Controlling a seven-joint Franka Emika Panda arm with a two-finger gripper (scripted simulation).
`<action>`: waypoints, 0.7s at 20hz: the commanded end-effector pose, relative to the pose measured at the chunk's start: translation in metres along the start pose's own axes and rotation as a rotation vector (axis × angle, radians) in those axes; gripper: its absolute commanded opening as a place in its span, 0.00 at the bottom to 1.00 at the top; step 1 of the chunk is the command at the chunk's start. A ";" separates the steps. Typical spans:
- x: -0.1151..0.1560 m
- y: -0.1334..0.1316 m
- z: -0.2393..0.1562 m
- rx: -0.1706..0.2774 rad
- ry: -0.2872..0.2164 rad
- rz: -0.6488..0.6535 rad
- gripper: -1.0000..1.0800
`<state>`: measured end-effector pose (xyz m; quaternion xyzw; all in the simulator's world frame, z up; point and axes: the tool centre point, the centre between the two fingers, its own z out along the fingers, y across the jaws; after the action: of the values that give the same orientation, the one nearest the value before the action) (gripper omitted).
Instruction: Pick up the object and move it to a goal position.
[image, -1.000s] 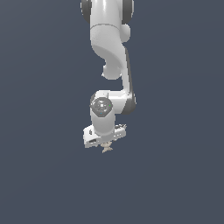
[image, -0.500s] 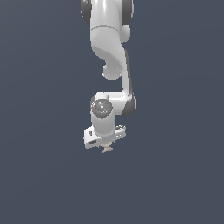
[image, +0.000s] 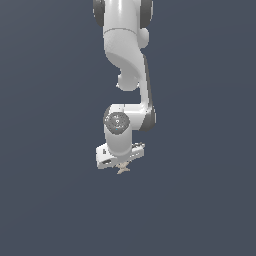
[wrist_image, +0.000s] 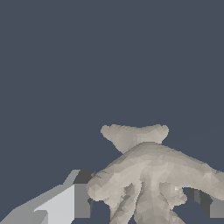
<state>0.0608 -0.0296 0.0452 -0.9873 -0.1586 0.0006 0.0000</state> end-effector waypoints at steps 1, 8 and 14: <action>0.002 -0.005 -0.007 0.000 0.001 -0.001 0.00; 0.010 -0.038 -0.048 -0.001 0.001 -0.001 0.00; 0.021 -0.082 -0.104 -0.001 0.001 -0.001 0.00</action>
<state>0.0560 0.0423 0.1340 -0.9873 -0.1591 0.0002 -0.0003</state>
